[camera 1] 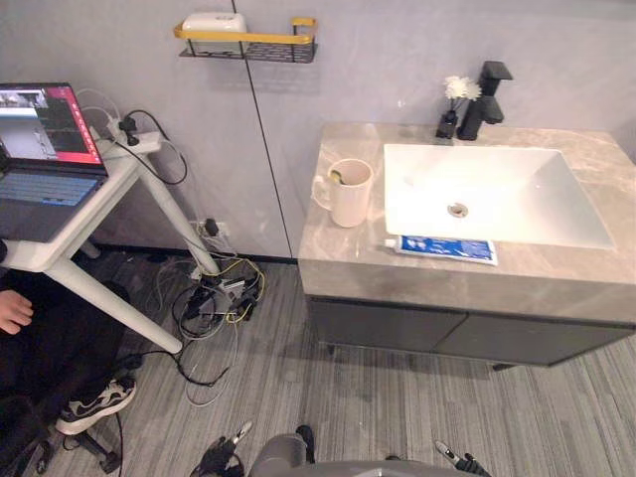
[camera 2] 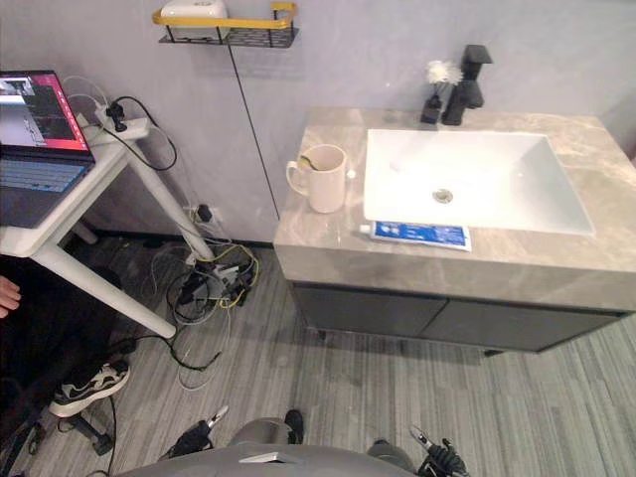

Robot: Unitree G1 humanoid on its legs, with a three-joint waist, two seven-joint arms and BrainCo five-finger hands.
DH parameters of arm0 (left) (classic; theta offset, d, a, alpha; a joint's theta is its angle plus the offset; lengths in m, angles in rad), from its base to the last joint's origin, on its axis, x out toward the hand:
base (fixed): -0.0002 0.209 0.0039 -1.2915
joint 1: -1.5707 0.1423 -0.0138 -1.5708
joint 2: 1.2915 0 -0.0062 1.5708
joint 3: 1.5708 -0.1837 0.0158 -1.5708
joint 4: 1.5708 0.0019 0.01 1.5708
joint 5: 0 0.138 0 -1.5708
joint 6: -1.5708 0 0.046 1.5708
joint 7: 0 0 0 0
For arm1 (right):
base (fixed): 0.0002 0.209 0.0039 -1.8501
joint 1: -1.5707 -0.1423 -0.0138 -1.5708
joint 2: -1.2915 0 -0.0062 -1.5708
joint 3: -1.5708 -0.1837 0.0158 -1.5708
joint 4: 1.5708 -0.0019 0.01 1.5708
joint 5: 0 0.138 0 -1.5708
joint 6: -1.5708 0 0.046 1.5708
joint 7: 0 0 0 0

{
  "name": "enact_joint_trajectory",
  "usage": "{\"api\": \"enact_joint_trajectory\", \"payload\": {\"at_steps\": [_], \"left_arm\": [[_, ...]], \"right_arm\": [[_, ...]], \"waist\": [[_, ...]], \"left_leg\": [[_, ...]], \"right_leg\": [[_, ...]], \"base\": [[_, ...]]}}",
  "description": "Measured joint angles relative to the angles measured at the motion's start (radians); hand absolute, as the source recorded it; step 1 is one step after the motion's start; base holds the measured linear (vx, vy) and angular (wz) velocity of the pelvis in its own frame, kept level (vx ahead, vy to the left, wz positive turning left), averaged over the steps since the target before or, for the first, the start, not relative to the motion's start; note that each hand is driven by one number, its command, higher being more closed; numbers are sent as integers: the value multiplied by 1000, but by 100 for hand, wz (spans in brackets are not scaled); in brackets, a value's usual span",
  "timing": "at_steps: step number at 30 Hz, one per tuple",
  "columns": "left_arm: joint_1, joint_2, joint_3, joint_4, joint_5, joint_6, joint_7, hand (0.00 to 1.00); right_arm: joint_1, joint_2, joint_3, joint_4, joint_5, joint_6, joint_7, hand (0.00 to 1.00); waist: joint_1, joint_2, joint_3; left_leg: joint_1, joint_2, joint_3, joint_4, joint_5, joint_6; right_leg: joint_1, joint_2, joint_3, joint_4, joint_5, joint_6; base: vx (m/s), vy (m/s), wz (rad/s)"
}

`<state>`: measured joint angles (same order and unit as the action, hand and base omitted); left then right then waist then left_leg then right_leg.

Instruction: Organize washtable

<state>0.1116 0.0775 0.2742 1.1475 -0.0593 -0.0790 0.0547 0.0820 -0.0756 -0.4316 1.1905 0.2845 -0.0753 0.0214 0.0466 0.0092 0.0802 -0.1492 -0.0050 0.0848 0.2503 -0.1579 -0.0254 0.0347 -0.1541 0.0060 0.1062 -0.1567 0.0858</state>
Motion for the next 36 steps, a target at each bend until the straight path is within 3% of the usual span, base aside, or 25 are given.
{"api": "enact_joint_trajectory", "payload": {"at_steps": [3, 5, 6, 8, 10, 12, 13, 14, 15, 17, 20, 24, 29, 36], "left_arm": [[15, 1, -43, -1, 5, 1, 3, 0], [7, 8, -94, -8, 5, -1, 5, 0], [-2, 12, -124, -16, -1, -5, 8, 0], [-36, 34, -176, -32, -4, -7, 17, 0], [-54, 45, -204, -54, -4, -13, 19, 0], [-69, 39, -204, -63, -6, -17, 21, 0], [-66, 31, -204, -64, -10, -21, 21, 0], [-61, 30, -203, -64, -14, -25, 21, 0], [-65, 31, -196, -63, -16, -29, 21, 0], [-71, 1, -194, -47, -14, -31, 19, 0], [-72, -18, -187, -26, -11, -31, 11, 0], [-73, -28, -139, -8, -10, -26, 1, 0], [-81, -21, -109, 22, -10, -11, -5, 0], [-83, -7, -113, 26, -10, -11, -6, 0]], "right_arm": [[-16, 1, 38, -3, -2, -1, 1, 0], [-30, -3, 52, -15, -1, -3, 3, 0], [-31, -5, 59, -25, 1, -9, 5, 0], [-29, 3, 60, -39, 8, -11, 6, 0], [-30, 5, 82, -55, 10, -15, 7, 0], [-32, 5, 86, -58, 10, -26, 7, 0], [-32, 6, 88, -60, 11, -29, 8, 0], [-24, 9, 100, -58, 10, -28, 8, 0], [-20, 12, 106, -54, 12, -27, 10, 0], [-21, -6, 87, -50, 11, -28, 11, 0], [-14, -30, 70, -18, 8, -21, 10, 0], [21, -32, 34, 1, 0, -4, 11, 0], [23, -30, 11, 37, 0, 0, 18, 0], [25, -19, -9, 39, -1, 10, 18, 0]], "waist": [[19, 6, -13], [19, 11, -14], [15, 27, -16], [4, 5, 24], [-15, -6, 36], [-12, 1, 41], [-13, 2, 42], [-13, -18, 34], [-12, -41, 33], [-14, 7, 34], [-14, 28, 20], [-15, 26, 6], [-16, 17, -7], [-20, -5, -8]], "left_leg": [[37, -32, 39, -30, -24, 39], [66, -43, 46, -79, -29, 46], [93, -42, 43, -88, -19, 50], [164, -44, 23, -80, -23, 76], [214, -31, -10, -84, -25, 77], [254, -2, -10, -85, -29, 69], [274, 14, -11, -77, -39, 52], [278, 12, -14, -57, -60, 19], [275, 5, -20, -46, -78, 9], [269, 59, -47, -17, -91, -4], [279, 81, -65, -24, -64, -31], [315, 84, -93, -24, -12, -58], [331, 75, -92, -7, -9, -59], [333, 57, -96, -26, -9, -59]], "right_leg": [[-4, -36, 18, 37, -12, 15], [-78, -41, 35, 190, -32, 24], [-155, -36, 39, 362, -33, 24], [-245, -30, 41, 662, -41, 16], [-284, -21, -14, 758, -74, 2], [-315, -18, -75, 691, -89, -5], [-316, -12, -88, 562, -81, -5], [-307, -9, -88, 368, 33, -21], [-303, -9, -70, 324, 54, -18], [-276, 40, -67, 303, 41, -24], [-225, 67, -79, 225, 43, -29], [-107, 76, -106, 90, 83, -39], [-23, 76, -114, -31, 144, -29], [3, 57, -131, -88, 187, -23]], "base": [[302, 98, -31], [223, 55, -15], [184, 5, 5], [181, -73, 31], [212, -157, 44], [220, -165, 15], [205, -188, 7], [168, -229, 8], [166, -270, 0], [149, -272, -7], [115, -160, -1], [83, -68, 13], [16, 12, 0], [-54, 51, 9]]}}
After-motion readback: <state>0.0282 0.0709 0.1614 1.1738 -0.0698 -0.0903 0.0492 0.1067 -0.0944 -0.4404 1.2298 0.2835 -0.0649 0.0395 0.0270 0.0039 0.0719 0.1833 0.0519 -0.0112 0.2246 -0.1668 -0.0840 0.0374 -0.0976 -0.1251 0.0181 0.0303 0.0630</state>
